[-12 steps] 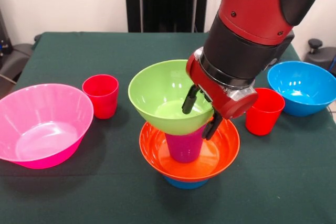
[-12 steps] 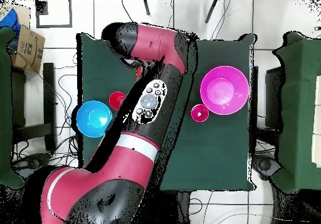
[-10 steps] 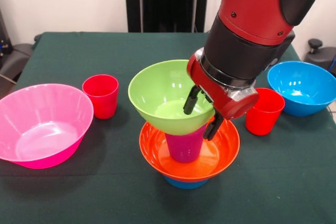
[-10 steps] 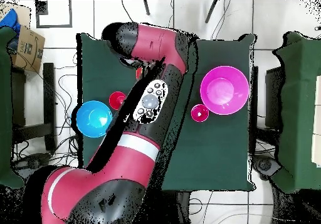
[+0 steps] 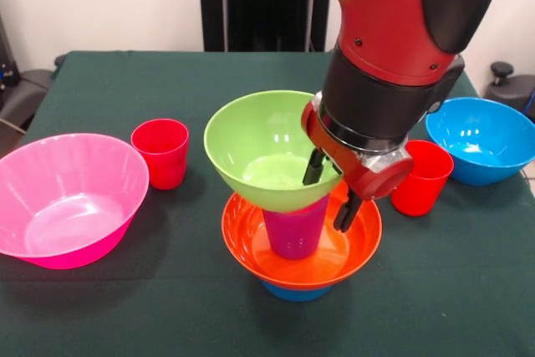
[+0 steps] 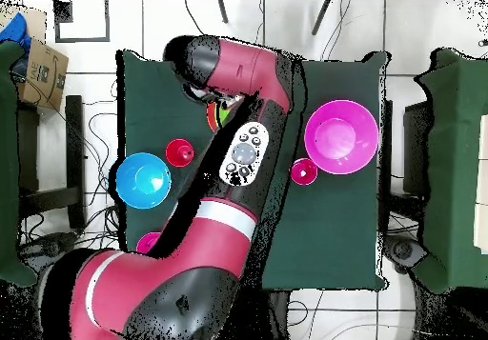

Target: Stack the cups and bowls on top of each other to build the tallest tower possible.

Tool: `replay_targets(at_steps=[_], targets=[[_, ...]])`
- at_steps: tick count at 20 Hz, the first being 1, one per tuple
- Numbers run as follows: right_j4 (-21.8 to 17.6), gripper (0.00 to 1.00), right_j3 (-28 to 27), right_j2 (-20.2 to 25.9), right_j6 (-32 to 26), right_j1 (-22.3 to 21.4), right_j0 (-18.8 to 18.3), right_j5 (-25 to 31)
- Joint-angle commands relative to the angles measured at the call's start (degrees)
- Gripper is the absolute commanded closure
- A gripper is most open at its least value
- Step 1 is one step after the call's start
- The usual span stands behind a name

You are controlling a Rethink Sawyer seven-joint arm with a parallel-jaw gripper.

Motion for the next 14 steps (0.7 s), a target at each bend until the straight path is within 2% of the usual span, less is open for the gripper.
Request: replay_targets(at_steps=[1,14], targets=[[-3.3,0.0,6.0,10.0,-8.5,-1.5,-1.8,6.0],[-4.2,0.0,5.1,10.9,-8.4,-2.7,-2.6,9.1]])
